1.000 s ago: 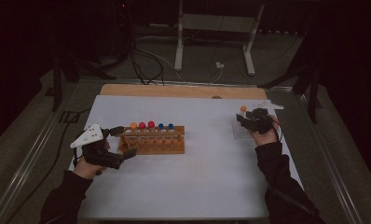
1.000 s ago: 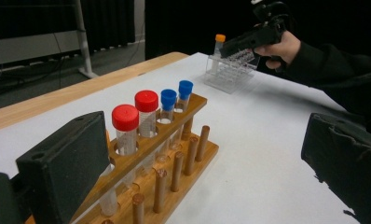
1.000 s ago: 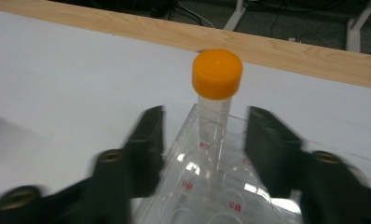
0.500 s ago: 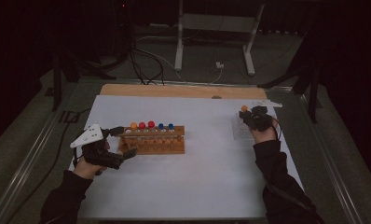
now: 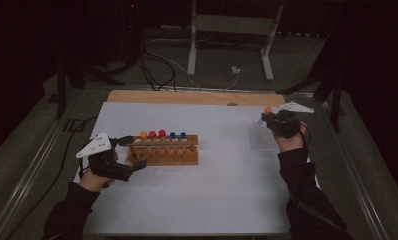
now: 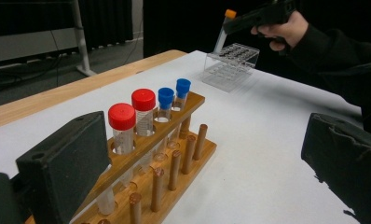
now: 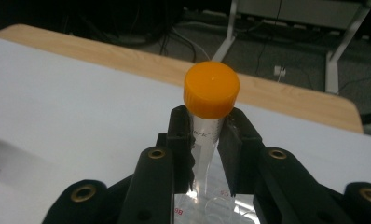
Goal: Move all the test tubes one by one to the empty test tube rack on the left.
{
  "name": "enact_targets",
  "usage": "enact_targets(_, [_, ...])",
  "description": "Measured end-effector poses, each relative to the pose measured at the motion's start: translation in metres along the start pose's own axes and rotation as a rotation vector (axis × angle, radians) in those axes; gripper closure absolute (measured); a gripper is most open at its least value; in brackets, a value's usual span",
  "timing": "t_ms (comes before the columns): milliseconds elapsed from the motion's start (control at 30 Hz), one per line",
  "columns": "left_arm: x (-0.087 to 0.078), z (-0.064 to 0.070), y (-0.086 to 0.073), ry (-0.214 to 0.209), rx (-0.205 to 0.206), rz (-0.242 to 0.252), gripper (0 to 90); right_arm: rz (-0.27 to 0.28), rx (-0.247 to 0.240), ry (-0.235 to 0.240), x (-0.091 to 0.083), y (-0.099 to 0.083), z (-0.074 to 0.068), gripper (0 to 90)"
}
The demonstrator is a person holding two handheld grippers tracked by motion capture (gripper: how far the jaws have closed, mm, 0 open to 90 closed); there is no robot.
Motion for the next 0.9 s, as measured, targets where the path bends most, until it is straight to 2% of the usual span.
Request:
enact_targets(200, [0.0, 0.002, 0.001, -0.01, 0.001, -0.01, 1.6, 0.033, -0.027, 0.017, -0.017, 0.01, -0.008, 74.7])
enact_targets(400, [0.001, 0.005, 0.002, -0.005, 0.004, -0.014, 1.6, 0.047, -0.065, 0.055, -0.03, 0.009, -0.026, 74.7])
enact_targets(633, [0.004, 0.014, 0.008, -0.013, 0.021, -0.027, 1.6, 0.037, -0.106, 0.132, -0.044, -0.004, -0.056, 74.6])
enact_targets(733, [0.005, 0.02, 0.011, -0.02, 0.018, -0.029, 1.6, 0.025, -0.125, 0.17, -0.048, -0.012, -0.072, 74.7])
enact_targets(900, [0.009, 0.028, 0.015, -0.023, 0.037, -0.032, 1.6, 0.001, -0.158, 0.231, -0.052, -0.025, -0.098, 74.7])
Point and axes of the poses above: each handheld gripper's, and its own axes: x roughly forward along the jaws, y roughly out of its top, z roughly to its right, the point moved 10 cm from there along x, roughly forward along the jaws, and after that the axes turned 4 degrees about x, right-handed, at the moved point
